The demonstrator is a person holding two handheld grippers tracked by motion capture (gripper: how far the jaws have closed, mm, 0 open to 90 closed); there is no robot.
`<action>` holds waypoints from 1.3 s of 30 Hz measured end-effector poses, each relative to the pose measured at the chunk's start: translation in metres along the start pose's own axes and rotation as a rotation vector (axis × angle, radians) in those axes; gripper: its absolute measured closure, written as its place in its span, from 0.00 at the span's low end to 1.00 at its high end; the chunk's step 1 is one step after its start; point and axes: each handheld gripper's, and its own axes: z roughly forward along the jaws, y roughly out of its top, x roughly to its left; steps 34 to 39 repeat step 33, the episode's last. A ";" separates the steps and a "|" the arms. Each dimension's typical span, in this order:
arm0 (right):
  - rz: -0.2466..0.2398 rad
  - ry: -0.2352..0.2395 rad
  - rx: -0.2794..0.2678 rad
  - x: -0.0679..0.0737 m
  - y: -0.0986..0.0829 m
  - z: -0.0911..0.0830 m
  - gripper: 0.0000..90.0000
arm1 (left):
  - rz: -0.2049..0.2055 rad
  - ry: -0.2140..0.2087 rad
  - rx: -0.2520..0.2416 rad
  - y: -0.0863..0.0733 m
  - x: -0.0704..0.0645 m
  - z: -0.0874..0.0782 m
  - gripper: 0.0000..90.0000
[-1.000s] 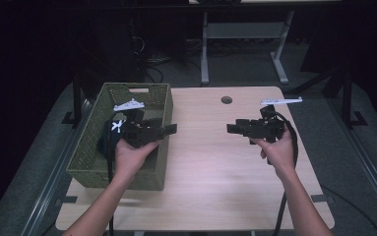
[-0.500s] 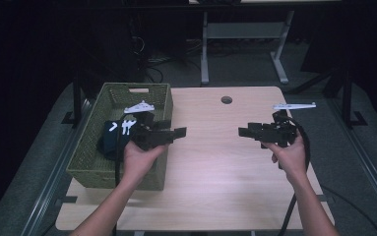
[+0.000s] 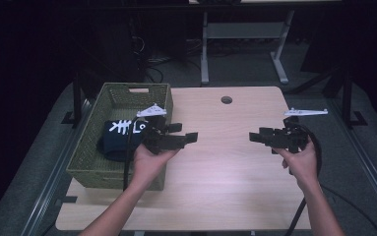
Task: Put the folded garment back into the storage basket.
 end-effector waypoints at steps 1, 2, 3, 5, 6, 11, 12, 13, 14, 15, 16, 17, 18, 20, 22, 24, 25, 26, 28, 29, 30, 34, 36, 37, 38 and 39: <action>0.002 -0.002 -0.001 -0.001 -0.001 -0.001 0.39 | -0.003 -0.004 -0.001 -0.001 -0.002 0.002 0.25; 0.002 -0.009 -0.001 -0.002 -0.002 -0.002 0.39 | -0.003 -0.010 0.000 -0.002 -0.003 0.003 0.25; 0.000 -0.015 0.002 -0.003 -0.004 -0.004 0.39 | 0.002 -0.015 0.005 -0.002 -0.004 0.004 0.25; 0.004 -0.026 0.005 -0.006 -0.007 -0.006 0.39 | 0.013 -0.019 0.009 -0.004 -0.008 0.007 0.25; 0.011 -0.030 0.005 -0.007 -0.009 -0.008 0.39 | 0.013 -0.023 0.010 -0.005 -0.009 0.009 0.25; 0.017 -0.058 -0.004 -0.014 -0.019 -0.017 0.39 | 0.021 -0.049 0.022 -0.011 -0.018 0.017 0.25; 0.022 -0.066 -0.004 -0.016 -0.021 -0.019 0.38 | 0.029 -0.051 0.027 -0.013 -0.020 0.019 0.25; 0.020 -0.074 -0.006 -0.018 -0.023 -0.022 0.38 | 0.032 -0.054 0.033 -0.015 -0.022 0.021 0.25; 0.026 -0.080 -0.011 -0.020 -0.026 -0.025 0.38 | 0.033 -0.061 0.035 -0.017 -0.024 0.023 0.25; 0.031 -0.084 -0.016 -0.022 -0.029 -0.028 0.38 | 0.035 -0.069 0.040 -0.018 -0.026 0.025 0.25; 0.035 -0.093 -0.015 -0.024 -0.031 -0.031 0.38 | 0.039 -0.072 0.040 -0.020 -0.028 0.026 0.25; 0.038 -0.100 -0.017 -0.027 -0.034 -0.034 0.38 | 0.045 -0.075 0.042 -0.022 -0.030 0.028 0.25; 0.047 -0.105 -0.024 -0.029 -0.038 -0.037 0.38 | 0.048 -0.078 0.048 -0.023 -0.032 0.029 0.25; 0.056 -0.120 -0.028 -0.033 -0.044 -0.042 0.38 | 0.056 -0.085 0.050 -0.026 -0.036 0.032 0.25; 0.062 -0.139 -0.030 -0.037 -0.052 -0.048 0.38 | 0.065 -0.093 0.052 -0.029 -0.040 0.034 0.25; 0.068 -0.156 -0.032 -0.041 -0.061 -0.052 0.38 | 0.072 -0.106 0.053 -0.034 -0.044 0.036 0.25; 0.074 -0.160 -0.034 -0.043 -0.065 -0.054 0.38 | 0.075 -0.115 0.057 -0.037 -0.047 0.037 0.25; 0.082 -0.160 -0.037 -0.043 -0.069 -0.056 0.38 | 0.077 -0.123 0.061 -0.040 -0.049 0.038 0.25; 0.086 -0.162 -0.041 -0.041 -0.079 -0.060 0.37 | 0.088 -0.136 0.065 -0.047 -0.055 0.040 0.25; 0.073 -0.168 -0.047 -0.039 -0.085 -0.062 0.37 | 0.094 -0.144 0.065 -0.052 -0.058 0.042 0.25; 0.071 -0.169 -0.056 -0.035 -0.092 -0.064 0.36 | 0.098 -0.151 0.068 -0.058 -0.061 0.042 0.25; 0.075 -0.164 -0.084 -0.026 -0.117 -0.073 0.35 | 0.115 -0.193 0.064 -0.078 -0.070 0.042 0.25; 0.075 -0.164 -0.084 -0.026 -0.117 -0.073 0.35 | 0.115 -0.193 0.064 -0.078 -0.070 0.042 0.25; 0.075 -0.164 -0.084 -0.026 -0.117 -0.073 0.35 | 0.115 -0.193 0.064 -0.078 -0.070 0.042 0.25; 0.075 -0.164 -0.084 -0.026 -0.117 -0.073 0.35 | 0.115 -0.193 0.064 -0.078 -0.070 0.042 0.25; 0.075 -0.164 -0.084 -0.026 -0.117 -0.073 0.35 | 0.115 -0.193 0.064 -0.078 -0.070 0.042 0.25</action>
